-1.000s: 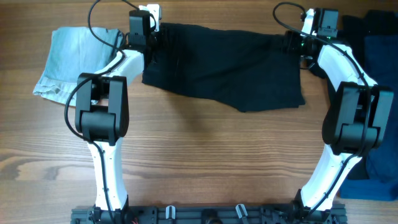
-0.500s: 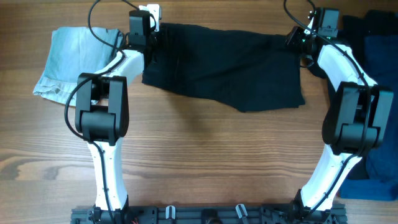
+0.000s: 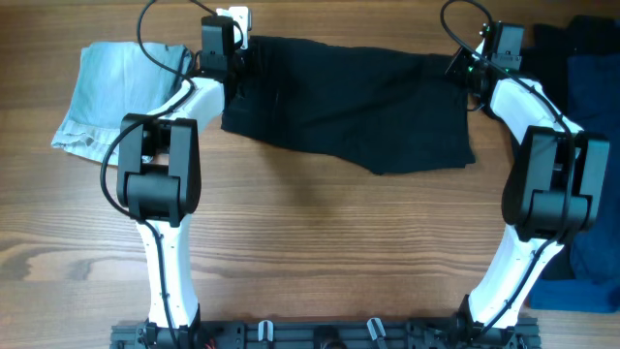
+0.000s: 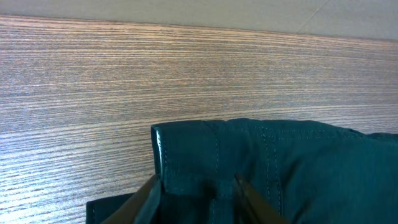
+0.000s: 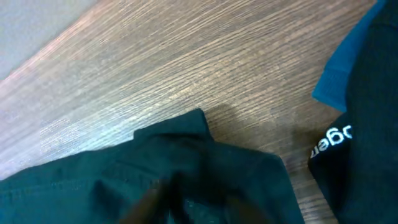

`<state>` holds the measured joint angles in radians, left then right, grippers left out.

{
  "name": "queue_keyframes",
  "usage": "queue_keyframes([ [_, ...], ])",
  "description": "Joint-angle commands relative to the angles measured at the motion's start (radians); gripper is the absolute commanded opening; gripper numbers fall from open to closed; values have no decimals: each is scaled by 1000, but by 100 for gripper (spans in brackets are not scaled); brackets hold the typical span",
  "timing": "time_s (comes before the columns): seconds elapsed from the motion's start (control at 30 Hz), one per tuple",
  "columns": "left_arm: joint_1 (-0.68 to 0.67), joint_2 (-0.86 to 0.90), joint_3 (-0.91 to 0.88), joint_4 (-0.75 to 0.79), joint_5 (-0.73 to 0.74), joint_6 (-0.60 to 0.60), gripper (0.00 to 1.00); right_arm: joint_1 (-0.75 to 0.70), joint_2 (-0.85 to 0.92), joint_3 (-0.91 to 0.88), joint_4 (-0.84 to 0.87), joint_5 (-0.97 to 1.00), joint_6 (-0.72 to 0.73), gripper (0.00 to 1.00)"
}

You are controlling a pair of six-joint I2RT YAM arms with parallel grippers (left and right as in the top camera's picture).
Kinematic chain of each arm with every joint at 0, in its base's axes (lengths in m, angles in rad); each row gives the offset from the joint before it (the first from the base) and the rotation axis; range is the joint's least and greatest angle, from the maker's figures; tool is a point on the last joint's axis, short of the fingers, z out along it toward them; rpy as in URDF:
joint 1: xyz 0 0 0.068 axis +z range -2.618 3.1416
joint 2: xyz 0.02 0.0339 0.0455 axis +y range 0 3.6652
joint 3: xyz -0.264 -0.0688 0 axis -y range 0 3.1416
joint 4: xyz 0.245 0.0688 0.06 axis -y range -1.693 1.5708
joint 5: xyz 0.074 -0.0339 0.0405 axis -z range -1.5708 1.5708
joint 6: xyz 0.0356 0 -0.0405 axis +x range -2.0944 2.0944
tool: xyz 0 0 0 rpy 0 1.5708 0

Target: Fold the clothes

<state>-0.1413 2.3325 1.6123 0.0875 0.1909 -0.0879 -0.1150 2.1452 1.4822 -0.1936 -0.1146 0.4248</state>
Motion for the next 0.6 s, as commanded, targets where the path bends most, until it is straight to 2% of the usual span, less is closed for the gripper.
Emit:
queue_keyframes([
  [0.0,-1,-34,11,10,-2,2,24,3,24,-6,20,2,3,4],
  [0.03,-1,-35,11,13,-2,2,15,3,24,-5,28,2,-10,4],
  [0.1,-1,-41,11,13,-2,2,4,3,24,-5,28,-19,-47,4],
  [0.3,-1,-123,11,-53,-2,2,4,3,-45,-5,-3,-91,-113,4],
  [0.4,-1,-180,11,-109,-2,2,4,3,-105,-5,-80,-90,-169,4],
  [0.57,0,-324,11,-326,-2,2,4,1,-215,-5,-235,-90,-259,4],
])
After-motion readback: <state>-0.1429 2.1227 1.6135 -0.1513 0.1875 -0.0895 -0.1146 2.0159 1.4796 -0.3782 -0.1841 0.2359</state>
